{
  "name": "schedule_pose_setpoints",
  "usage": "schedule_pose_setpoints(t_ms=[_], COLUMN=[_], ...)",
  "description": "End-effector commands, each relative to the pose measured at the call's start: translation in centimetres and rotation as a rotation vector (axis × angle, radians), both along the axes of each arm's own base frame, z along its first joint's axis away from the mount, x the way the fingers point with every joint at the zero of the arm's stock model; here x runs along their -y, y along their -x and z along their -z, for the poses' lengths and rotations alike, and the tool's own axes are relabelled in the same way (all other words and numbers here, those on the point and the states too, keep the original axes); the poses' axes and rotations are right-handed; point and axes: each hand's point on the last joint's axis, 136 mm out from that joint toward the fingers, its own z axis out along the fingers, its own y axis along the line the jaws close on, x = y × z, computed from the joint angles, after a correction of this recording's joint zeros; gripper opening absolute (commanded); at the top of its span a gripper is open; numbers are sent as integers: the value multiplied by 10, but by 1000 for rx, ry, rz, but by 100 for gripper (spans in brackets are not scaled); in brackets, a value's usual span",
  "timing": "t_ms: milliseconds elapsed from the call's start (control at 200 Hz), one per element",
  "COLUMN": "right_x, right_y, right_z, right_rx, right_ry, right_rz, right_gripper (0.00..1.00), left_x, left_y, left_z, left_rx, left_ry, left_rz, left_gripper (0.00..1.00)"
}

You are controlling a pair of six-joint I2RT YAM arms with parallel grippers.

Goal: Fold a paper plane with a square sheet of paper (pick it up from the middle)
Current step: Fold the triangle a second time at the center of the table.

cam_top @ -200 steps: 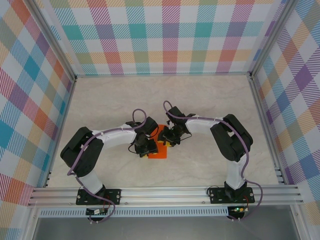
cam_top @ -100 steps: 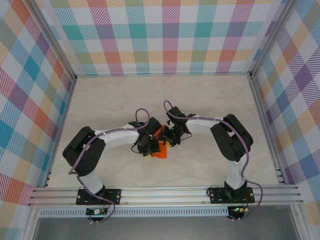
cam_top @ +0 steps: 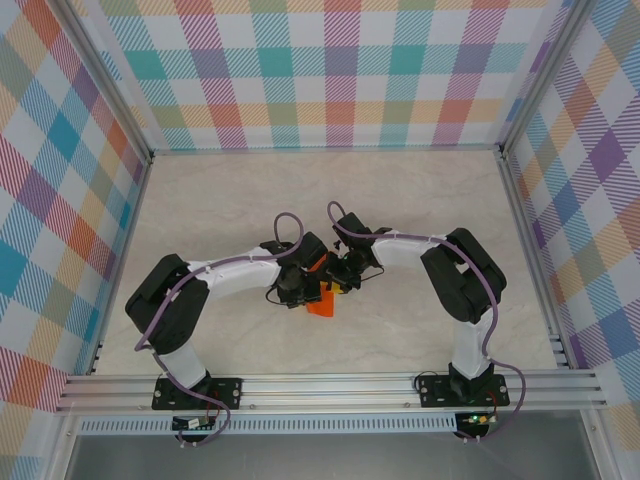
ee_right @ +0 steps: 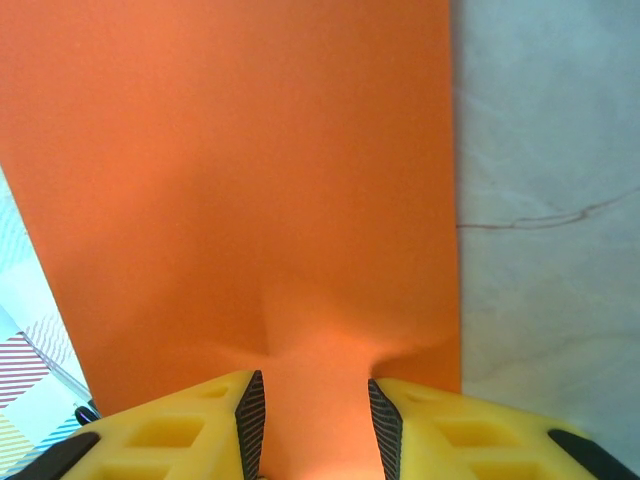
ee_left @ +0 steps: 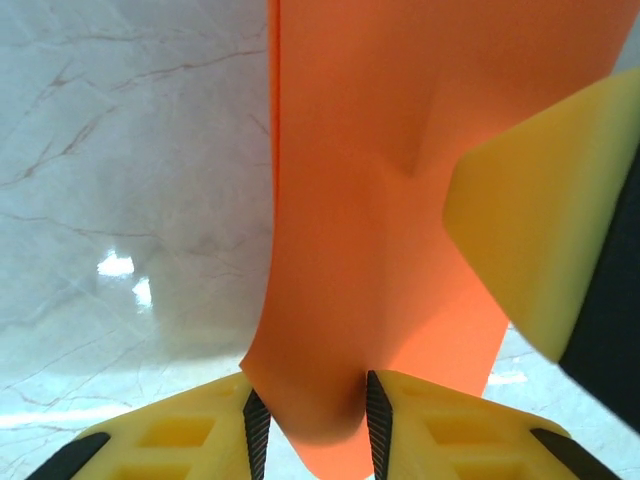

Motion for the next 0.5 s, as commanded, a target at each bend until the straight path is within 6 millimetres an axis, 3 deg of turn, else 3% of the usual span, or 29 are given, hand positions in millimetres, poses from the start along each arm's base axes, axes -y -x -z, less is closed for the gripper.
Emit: schedule_pose_setpoints(t_ms=[0,155,495], right_x=[51,50,51], right_y=[30,29,29], right_z=[87,87,88], right_rx=[-93,-91,-93], right_ry=[280,279,284], right_rz=[21,20,18], right_gripper=[38,38,38], left_x=[-3,-2,3], left_y=[4,12,11], left_z=[-20,-24,-30], left_rx=[22,-6,3], left_ry=[-4,16,46], left_rz=[17,42,47], left_gripper=[35,38,38])
